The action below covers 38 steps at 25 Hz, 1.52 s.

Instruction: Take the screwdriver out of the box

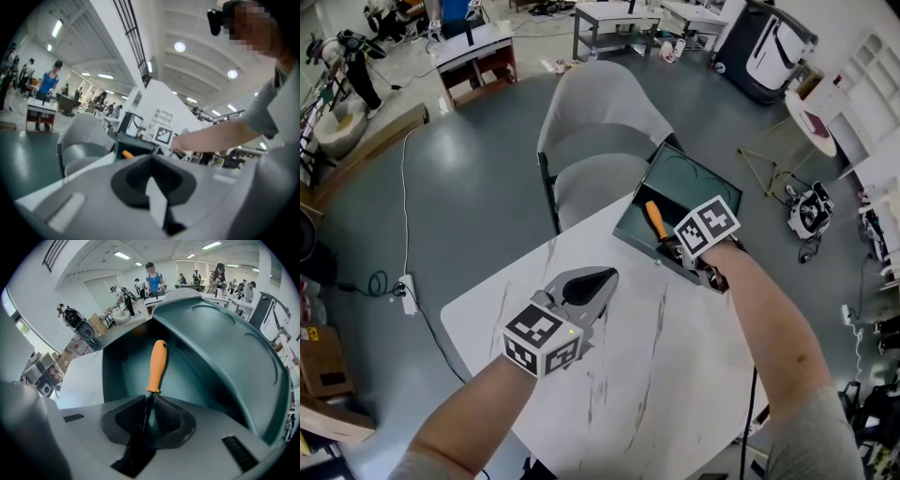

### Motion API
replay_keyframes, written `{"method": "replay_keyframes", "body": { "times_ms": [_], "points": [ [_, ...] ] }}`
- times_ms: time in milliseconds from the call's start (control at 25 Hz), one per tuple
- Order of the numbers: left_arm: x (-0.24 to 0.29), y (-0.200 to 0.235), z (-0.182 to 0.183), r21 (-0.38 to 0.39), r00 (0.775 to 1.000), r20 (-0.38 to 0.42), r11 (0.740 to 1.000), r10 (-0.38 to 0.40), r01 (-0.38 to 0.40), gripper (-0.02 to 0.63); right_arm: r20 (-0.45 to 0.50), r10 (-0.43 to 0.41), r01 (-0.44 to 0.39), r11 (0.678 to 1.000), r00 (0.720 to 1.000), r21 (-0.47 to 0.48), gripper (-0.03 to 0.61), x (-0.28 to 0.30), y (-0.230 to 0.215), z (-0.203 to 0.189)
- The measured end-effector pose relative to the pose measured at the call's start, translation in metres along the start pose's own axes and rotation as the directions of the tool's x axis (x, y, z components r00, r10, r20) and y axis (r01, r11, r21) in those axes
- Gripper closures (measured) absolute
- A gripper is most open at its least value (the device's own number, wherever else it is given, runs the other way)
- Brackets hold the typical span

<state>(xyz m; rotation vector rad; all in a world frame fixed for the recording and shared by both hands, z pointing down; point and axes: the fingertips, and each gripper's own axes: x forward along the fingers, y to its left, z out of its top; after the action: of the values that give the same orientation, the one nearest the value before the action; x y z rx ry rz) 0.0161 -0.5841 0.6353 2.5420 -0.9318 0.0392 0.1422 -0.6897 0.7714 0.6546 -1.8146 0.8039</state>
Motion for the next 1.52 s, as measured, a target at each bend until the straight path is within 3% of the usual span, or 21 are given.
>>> {"method": "replay_keyframes", "body": {
  "times_ms": [320,760,1200,1520],
  "points": [
    [0.001,0.001,-0.005,-0.006,1.000,-0.005,1.000,0.001,-0.001,0.617,-0.007,-0.062,0.062,0.997,0.998,-0.040,0.557,0.002,-0.007,-0.001],
    [-0.005,-0.001,-0.004,-0.014,1.000,0.002,1.000,0.003,-0.003,0.617,0.053,-0.016,0.018,0.998,0.998,-0.054,0.561,-0.010,0.000,0.001],
    [-0.014,-0.013,0.015,-0.013,0.999,0.031,1.000,-0.008,0.008,0.617,0.137,-0.018,0.024,0.999,0.990,-0.044,0.561,-0.053,0.008,0.009],
    [-0.041,-0.035,0.041,0.004,0.997,0.065,0.999,-0.036,0.036,0.617,0.218,-0.017,0.023,0.999,0.976,-0.028,0.561,-0.104,0.042,0.015]
  ]
}}
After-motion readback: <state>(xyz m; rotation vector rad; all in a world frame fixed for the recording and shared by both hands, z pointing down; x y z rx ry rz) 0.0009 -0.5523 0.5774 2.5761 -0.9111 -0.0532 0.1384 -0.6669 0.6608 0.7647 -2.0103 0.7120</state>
